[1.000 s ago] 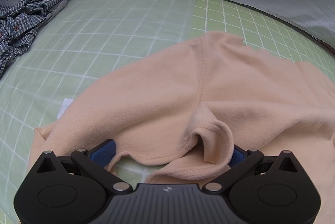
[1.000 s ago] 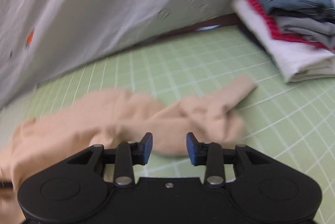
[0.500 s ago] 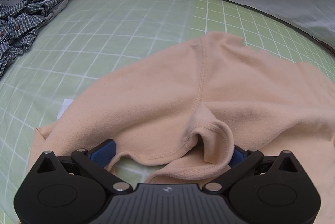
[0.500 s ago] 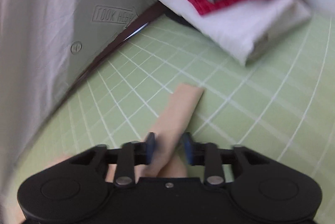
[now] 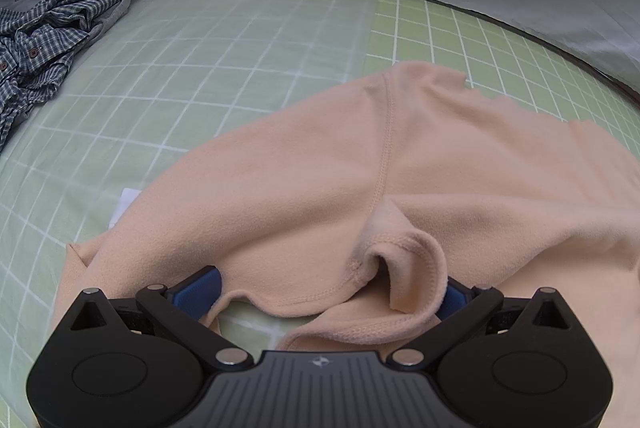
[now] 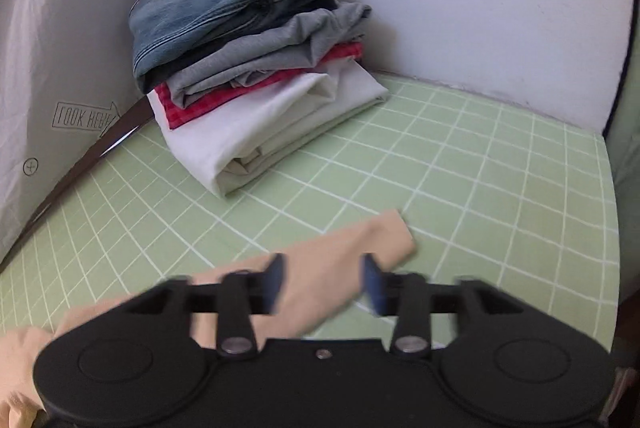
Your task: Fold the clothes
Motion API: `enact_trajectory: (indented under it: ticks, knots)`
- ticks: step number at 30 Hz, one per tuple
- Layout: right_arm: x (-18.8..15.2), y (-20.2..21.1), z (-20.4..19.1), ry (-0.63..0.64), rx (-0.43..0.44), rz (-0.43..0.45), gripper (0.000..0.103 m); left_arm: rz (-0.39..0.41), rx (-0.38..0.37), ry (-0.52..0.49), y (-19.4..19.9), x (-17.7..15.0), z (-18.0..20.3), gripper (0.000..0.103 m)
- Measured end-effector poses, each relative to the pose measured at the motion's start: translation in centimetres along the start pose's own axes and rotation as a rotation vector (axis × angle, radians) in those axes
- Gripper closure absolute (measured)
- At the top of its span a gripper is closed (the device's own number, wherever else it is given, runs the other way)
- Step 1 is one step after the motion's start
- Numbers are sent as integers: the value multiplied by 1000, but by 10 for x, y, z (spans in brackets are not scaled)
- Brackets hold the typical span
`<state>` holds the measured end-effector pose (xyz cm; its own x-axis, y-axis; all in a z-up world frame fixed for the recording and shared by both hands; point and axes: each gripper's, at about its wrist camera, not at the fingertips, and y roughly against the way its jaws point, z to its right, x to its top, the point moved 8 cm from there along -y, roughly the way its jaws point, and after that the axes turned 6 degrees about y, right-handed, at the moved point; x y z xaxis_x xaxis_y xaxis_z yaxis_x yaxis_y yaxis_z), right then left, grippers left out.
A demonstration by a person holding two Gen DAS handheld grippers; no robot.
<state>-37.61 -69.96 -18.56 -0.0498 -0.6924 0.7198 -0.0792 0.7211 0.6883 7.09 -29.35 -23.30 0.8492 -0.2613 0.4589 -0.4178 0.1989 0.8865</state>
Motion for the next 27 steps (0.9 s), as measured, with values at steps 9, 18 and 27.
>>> enact_trajectory:
  ticks: [9,18,27]
  knots:
    - [-7,-35,-12,143,-111,-57,0,-3,3,4,0,1,0,0]
    - [-21,-31,-5,300,-275,-65,0,0,3,5,-1,0,1,0]
    - [-30,-13,9,261,-306,-85,0,-3,3,4,-1,0,1,0]
